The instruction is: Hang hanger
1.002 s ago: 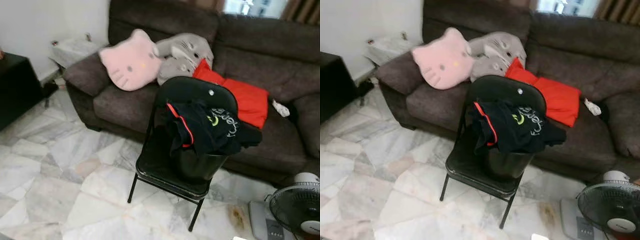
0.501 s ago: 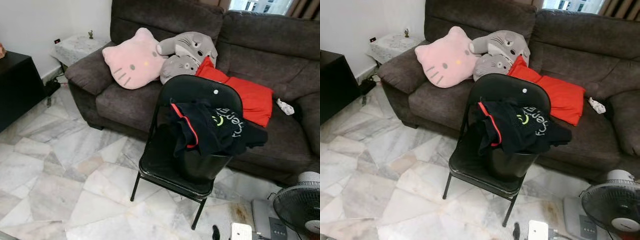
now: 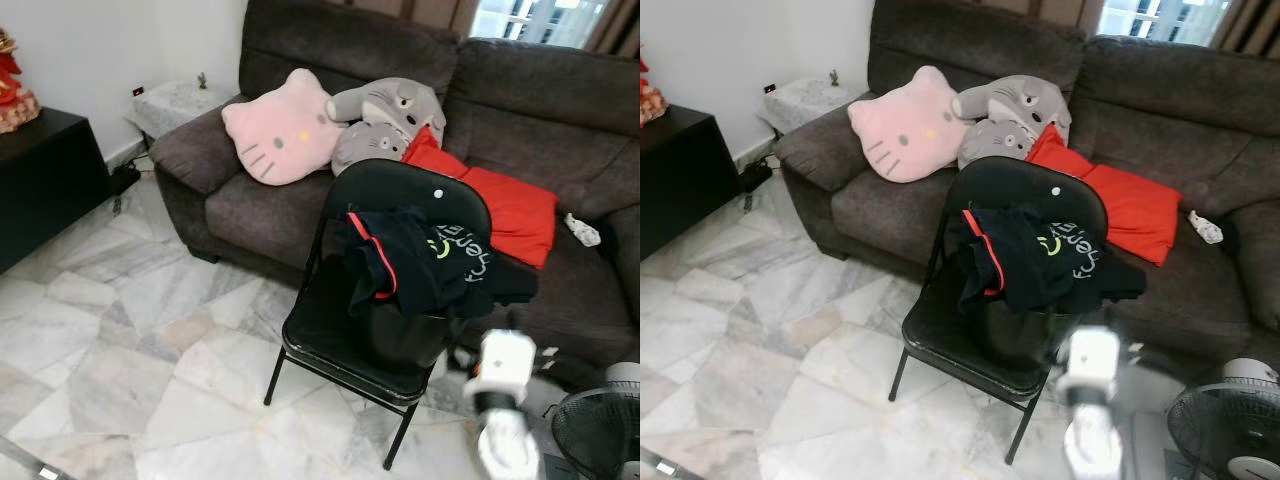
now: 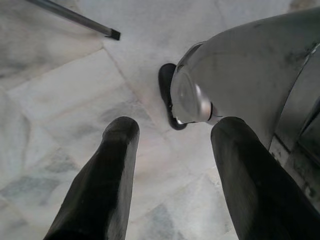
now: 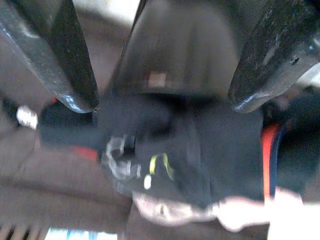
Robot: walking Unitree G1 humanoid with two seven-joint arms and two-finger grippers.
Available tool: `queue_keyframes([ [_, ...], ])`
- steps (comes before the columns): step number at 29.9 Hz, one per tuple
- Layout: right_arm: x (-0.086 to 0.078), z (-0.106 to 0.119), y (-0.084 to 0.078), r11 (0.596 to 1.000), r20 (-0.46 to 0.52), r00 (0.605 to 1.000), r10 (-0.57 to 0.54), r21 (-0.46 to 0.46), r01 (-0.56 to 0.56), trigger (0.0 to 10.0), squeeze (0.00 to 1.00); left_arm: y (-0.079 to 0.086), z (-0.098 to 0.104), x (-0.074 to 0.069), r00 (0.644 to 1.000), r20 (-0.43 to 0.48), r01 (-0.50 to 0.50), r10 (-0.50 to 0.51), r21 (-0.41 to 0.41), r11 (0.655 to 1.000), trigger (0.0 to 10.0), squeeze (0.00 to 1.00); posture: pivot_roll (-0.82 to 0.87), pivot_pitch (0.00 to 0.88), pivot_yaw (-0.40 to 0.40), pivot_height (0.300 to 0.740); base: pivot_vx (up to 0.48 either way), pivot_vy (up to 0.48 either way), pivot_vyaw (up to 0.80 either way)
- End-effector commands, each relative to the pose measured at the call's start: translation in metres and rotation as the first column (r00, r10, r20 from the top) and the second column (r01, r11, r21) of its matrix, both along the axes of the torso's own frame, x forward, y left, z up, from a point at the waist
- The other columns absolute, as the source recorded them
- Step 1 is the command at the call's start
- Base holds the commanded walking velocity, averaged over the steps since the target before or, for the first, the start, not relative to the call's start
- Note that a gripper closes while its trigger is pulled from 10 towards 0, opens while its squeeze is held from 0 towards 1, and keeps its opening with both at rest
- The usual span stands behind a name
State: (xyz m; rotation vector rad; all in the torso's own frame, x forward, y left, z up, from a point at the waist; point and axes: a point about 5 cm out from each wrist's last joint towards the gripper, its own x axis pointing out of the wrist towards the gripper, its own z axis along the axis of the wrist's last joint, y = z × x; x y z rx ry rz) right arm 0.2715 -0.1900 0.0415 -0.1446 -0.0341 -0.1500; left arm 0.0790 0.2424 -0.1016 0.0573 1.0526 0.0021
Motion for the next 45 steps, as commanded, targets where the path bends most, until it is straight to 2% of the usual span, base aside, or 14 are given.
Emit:
queue_keyframes([
  [1, -0.001, 0.005, -0.004, 1.000, 0.021, 1.000, -0.017, 0.015, 0.017, 10.0, 0.00, 0.001, -0.001, -0.004, 1.000, -0.013, 0.006, -0.006, 0.005, 1.000, 10.0, 0.00, 0.05, 0.039, -0.062, 0.740, 0.000, 0.000, 0.00],
  [8, -0.004, 0.009, -0.004, 0.999, 0.008, 1.000, -0.009, 0.052, 0.009, 10.0, 0.00, 0.000, 0.000, -0.004, 1.000, 0.000, -0.002, 0.002, 0.004, 1.000, 10.0, 0.00, 0.06, 0.024, -0.067, 0.740, 0.000, 0.000, 0.00],
  [13, 0.002, 0.015, -0.010, 0.999, 0.011, 1.000, 0.005, 0.045, -0.005, 10.0, 0.00, -0.001, -0.001, -0.004, 1.000, 0.003, -0.006, 0.006, 0.001, 1.000, 10.0, 0.00, 0.06, 0.029, -0.069, 0.740, 0.000, 0.000, 0.00],
  [19, 0.006, 0.019, -0.008, 0.999, 0.005, 0.999, 0.038, 0.032, -0.038, 10.0, 0.00, 0.000, 0.000, -0.002, 1.000, 0.009, -0.015, 0.015, -0.003, 1.000, 10.0, 0.00, 0.06, 0.055, -0.075, 0.740, 0.000, 0.000, 0.00],
  [27, 0.008, 0.021, -0.007, 0.998, 0.002, 0.998, 0.067, 0.015, -0.067, 10.0, 0.00, 0.000, 0.000, -0.002, 1.000, 0.008, -0.016, 0.016, -0.006, 1.000, 10.0, 0.00, 0.05, 0.069, -0.074, 0.740, 0.252, 0.000, 0.00],
  [36, 0.011, 0.025, -0.006, 0.997, 0.009, 0.997, 0.082, 0.011, -0.082, 10.0, 0.00, 0.000, 0.000, -0.001, 1.000, 0.008, -0.014, 0.014, -0.006, 1.000, 10.0, 0.00, 0.05, 0.073, -0.073, 0.740, 0.281, 0.000, 0.58],
  [45, 0.011, 0.027, -0.006, 0.996, 0.016, 0.996, 0.084, 0.021, -0.085, 10.0, 0.00, 0.000, 0.000, -0.001, 1.000, 0.004, -0.007, 0.007, -0.009, 1.000, 10.0, 0.00, 0.04, 0.076, -0.073, 0.740, 0.158, 0.000, 0.00],
])
